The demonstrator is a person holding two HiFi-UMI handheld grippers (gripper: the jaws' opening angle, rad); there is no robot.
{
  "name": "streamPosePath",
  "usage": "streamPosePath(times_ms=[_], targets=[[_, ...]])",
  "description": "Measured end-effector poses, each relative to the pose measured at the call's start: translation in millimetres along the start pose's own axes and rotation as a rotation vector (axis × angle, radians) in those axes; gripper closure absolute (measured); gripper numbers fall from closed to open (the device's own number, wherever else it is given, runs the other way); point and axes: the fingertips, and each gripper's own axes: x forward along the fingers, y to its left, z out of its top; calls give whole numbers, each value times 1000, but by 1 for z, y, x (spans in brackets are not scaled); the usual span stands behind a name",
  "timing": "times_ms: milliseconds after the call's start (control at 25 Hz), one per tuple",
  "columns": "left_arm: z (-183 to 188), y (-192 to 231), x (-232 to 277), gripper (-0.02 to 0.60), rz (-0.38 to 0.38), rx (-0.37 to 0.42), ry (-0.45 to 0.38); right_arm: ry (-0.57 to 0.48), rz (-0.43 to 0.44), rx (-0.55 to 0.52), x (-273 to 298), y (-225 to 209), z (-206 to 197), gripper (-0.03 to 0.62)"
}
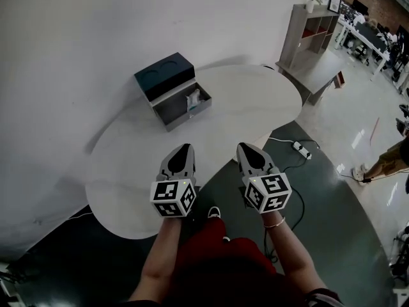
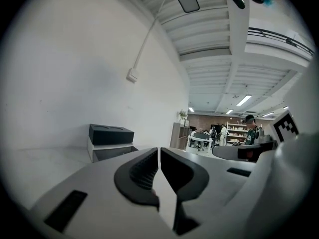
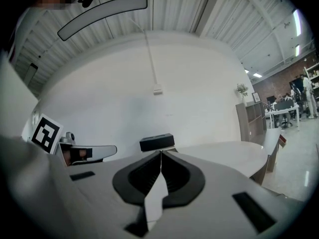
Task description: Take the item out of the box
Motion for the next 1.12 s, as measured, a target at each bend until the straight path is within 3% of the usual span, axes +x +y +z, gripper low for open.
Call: streamPosePath(times_ms=[560,1120], targets=[[6,46,73,557,22,-18,44,56,21,8,88,-18,-1,577],[6,70,114,550,-9,-24,107,85,2,-9,128,-25,6,577]])
